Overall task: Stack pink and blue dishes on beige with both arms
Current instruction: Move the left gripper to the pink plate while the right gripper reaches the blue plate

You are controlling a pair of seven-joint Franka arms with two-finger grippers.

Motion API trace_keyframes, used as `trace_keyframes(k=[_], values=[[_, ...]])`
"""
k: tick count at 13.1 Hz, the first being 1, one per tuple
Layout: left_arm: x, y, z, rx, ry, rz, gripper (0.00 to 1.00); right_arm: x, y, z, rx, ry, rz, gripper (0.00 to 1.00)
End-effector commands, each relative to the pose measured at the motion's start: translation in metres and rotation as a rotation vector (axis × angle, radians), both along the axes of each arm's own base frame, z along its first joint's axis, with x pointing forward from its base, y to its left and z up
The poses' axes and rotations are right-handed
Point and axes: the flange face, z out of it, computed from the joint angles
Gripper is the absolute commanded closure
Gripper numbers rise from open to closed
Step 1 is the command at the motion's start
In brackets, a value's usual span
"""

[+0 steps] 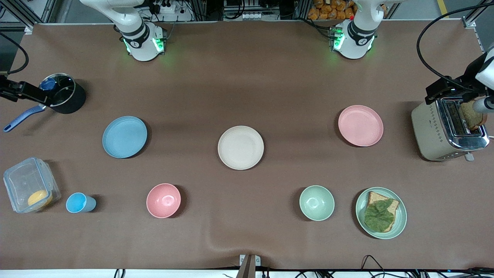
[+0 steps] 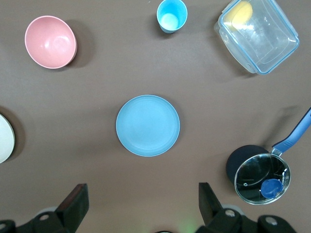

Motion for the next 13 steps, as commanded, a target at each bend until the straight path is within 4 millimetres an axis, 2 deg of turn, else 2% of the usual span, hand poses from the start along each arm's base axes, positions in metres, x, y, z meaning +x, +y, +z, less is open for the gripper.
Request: trace_keyframes(k=[1,4,7,10,12,13], values=[[-0.008,0.001,0.011,0.022,-0.009,-0.004,0.00,-0.003,0.001,0.004,0.000,-0.004,0.009,0.00],[-0.007,0.005,0.008,0.009,-0.003,0.036,0.00,-0.003,0.001,0.004,0.000,-0.004,0.009,0.00],[-0.004,0.005,-0.011,0.017,0.033,0.030,0.00,-0.003,0.001,0.004,0.000,-0.004,0.007,0.00],[0.001,0.008,-0.069,0.026,0.077,0.031,0.00,-0.002,0.001,0.001,0.000,0.003,0.010,0.00],[0.001,0.008,-0.106,0.029,0.100,0.032,0.00,0.004,0.004,-0.009,0.000,0.021,0.018,0.00],[-0.001,0.011,-0.126,0.030,0.123,0.035,0.00,0.013,0.003,-0.029,0.000,0.056,0.015,0.00]])
